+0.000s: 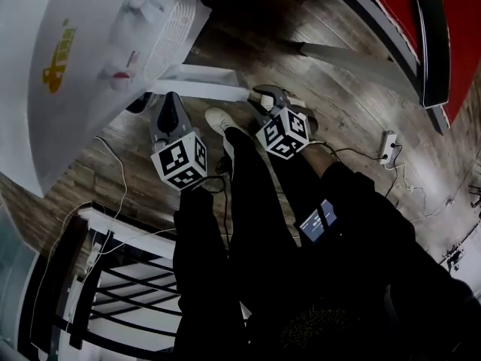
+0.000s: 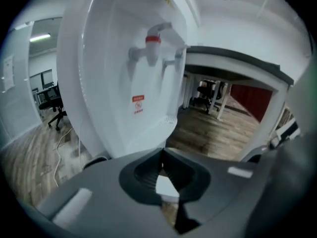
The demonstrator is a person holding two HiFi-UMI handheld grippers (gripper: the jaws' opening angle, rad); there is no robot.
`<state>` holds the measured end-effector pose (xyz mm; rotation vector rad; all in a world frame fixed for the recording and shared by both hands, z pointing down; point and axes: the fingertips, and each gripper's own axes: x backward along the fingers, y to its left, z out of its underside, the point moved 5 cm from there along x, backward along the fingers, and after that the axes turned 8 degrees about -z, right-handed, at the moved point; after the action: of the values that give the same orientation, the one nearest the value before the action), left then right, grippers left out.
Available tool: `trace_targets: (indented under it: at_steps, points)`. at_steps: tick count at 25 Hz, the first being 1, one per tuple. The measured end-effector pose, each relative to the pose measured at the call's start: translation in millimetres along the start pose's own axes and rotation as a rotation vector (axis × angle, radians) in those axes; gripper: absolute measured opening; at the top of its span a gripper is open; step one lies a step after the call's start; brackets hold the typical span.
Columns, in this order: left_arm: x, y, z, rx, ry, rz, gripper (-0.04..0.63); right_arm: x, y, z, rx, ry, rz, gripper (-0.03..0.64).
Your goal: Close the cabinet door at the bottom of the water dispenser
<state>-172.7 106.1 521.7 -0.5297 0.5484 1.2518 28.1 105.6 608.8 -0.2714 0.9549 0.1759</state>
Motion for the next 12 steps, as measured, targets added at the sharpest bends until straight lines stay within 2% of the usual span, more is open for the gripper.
trace_targets:
  at_steps: [4,8,12]
  points:
    - [-19.3,4.8,27.7,-0.056,0.105,-0.062,0.008,-11.0,11.9,-6.1,0.050,-0.005,-0.022,0.109]
    - [-33.5,9.7,53.3,-0.032,0.203,-0.089,0.008,-13.0,24.0,-19.0,0.125,-0.052,-0.044,0.080]
    - [-44.0,10.0,72.0,-0.055,0.276,-0.084,0.008,-26.2,34.4,-17.9,0.156,-0.022,-0.119,0.061]
